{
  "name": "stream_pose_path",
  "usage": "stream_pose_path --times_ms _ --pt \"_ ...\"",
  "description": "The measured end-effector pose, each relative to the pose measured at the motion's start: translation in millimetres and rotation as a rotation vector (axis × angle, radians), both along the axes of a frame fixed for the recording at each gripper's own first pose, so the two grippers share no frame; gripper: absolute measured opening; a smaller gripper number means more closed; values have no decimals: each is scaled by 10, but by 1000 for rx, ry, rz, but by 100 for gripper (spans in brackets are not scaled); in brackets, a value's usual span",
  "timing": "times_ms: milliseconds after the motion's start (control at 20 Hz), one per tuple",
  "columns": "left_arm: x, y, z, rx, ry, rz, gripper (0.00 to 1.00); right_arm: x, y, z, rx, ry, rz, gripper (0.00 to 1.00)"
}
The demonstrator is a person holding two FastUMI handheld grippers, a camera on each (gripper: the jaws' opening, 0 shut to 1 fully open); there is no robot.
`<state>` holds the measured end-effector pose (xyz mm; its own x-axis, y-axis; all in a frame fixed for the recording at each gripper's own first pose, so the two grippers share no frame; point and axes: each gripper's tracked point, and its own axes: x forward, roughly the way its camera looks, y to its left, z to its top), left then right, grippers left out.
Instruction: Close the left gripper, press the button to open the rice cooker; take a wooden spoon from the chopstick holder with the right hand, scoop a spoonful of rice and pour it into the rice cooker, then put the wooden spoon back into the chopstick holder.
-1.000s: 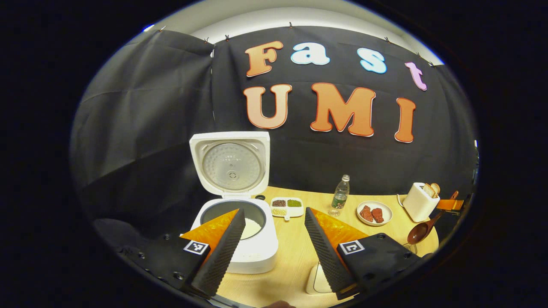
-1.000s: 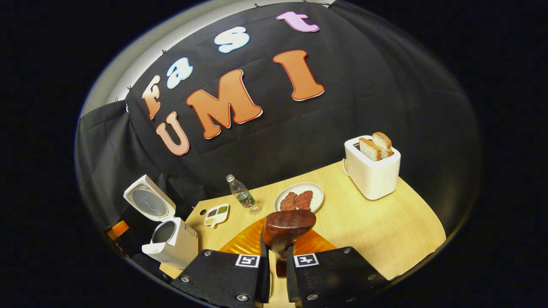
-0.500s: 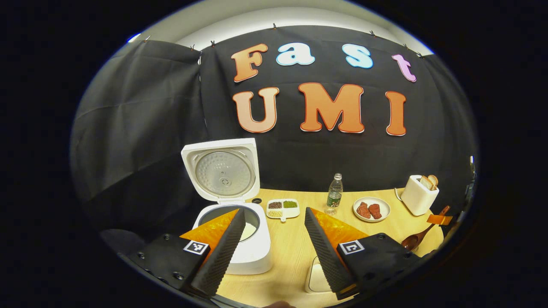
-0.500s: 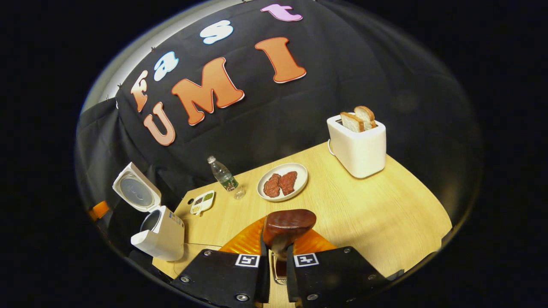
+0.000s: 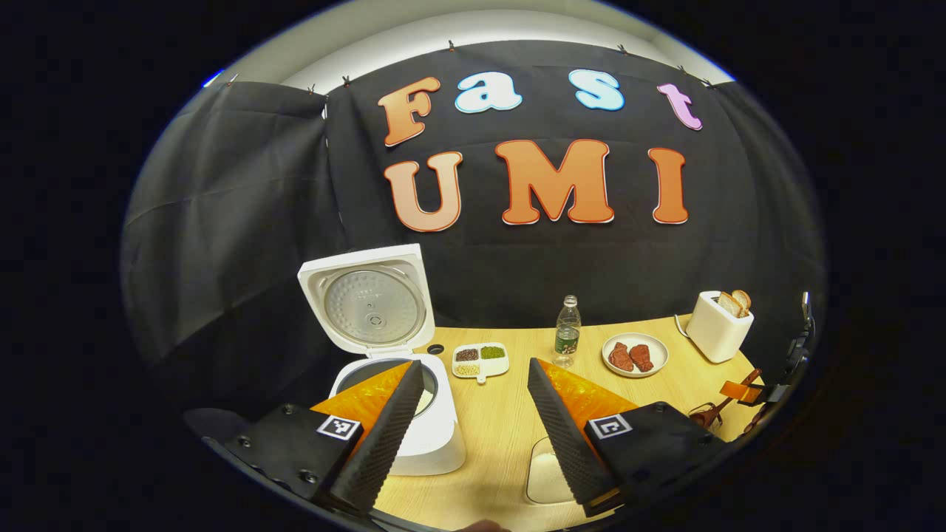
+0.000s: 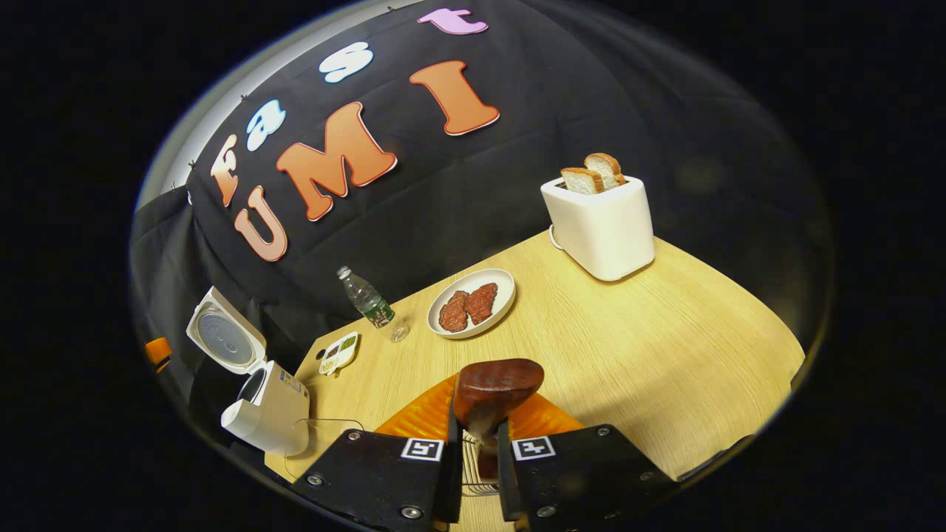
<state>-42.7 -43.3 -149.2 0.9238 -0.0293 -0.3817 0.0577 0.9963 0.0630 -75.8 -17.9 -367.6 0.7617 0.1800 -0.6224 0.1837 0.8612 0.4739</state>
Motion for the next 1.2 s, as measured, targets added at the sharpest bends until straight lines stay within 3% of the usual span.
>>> stream_pose_path --times_ms 400,500,550,650,850,1200 --pt "69 -101 -22 -37 -3 -38 98 -96 -111 -39 -62 77 2 25" --pt "88 -88 -27 -51 -4 -40 98 -128 -147 -23 -61 106 -9 36" --pt "104 -69 -32 -58 -5 -40 96 -112 -163 25 -60 101 -24 49" --pt "121 -28 -38 -69 -7 -35 98 -131 -254 108 -80 91 -47 63" --pt "141 95 -77 -95 -1 -19 96 -65 -454 378 -156 53 -72 81" --pt "297 450 -59 -110 -12 31 97 166 -496 1049 -254 -62 -75 81"
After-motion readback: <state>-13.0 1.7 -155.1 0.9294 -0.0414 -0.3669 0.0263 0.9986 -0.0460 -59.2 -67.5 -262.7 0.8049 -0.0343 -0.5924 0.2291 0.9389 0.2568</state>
